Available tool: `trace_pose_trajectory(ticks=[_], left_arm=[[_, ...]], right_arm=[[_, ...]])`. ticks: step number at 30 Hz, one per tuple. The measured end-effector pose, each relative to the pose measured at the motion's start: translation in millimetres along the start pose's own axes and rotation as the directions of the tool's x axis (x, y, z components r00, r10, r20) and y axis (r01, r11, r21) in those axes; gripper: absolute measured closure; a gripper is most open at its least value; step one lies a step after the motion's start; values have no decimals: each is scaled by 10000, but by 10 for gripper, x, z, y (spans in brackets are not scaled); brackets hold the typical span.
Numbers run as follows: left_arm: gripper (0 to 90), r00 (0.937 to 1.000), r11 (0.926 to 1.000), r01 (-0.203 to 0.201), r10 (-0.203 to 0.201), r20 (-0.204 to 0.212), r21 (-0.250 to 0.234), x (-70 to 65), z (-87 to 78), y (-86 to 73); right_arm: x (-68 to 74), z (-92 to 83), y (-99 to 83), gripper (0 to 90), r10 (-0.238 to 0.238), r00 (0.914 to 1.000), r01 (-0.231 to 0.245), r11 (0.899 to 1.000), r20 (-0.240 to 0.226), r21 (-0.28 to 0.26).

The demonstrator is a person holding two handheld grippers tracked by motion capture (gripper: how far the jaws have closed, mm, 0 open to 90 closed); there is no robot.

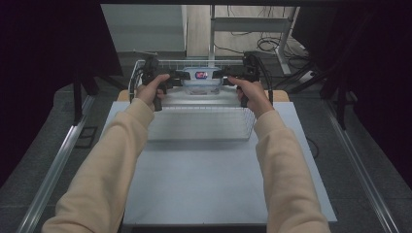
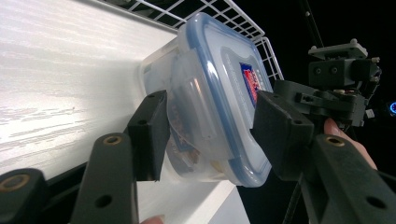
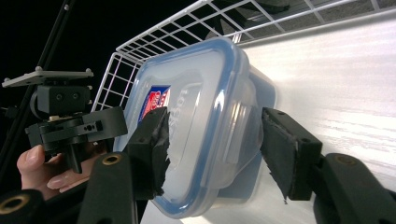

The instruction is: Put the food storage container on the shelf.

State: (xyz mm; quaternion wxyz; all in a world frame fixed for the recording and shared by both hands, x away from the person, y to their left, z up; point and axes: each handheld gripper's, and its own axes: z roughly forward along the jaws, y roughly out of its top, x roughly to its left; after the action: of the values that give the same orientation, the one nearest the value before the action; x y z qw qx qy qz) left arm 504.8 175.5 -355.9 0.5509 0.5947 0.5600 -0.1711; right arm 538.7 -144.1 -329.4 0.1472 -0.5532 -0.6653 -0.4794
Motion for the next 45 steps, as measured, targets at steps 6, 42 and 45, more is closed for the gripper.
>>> trace_pose_trajectory(ticks=[6, 42, 45], left_arm=[[300, 9998, 9997, 9, -14, -219, -240, 22, -6, -11], [205, 7814, 8131, -5800, 5724, -2486, 491, 16, -688, -2238], [207, 7702, 8126, -5730, 5782, -2692, 1061, 188, -605, -2417]], right_arm=[[35, 2, -61, 216, 252, 9997, -256, 9973, -76, -694], [-166, -807, -2155, 161, -5837, 8114, 5830, 8044, 307, -1143], [-264, -848, -2354, 164, -5972, 8004, 5986, 7919, 515, -1207]])
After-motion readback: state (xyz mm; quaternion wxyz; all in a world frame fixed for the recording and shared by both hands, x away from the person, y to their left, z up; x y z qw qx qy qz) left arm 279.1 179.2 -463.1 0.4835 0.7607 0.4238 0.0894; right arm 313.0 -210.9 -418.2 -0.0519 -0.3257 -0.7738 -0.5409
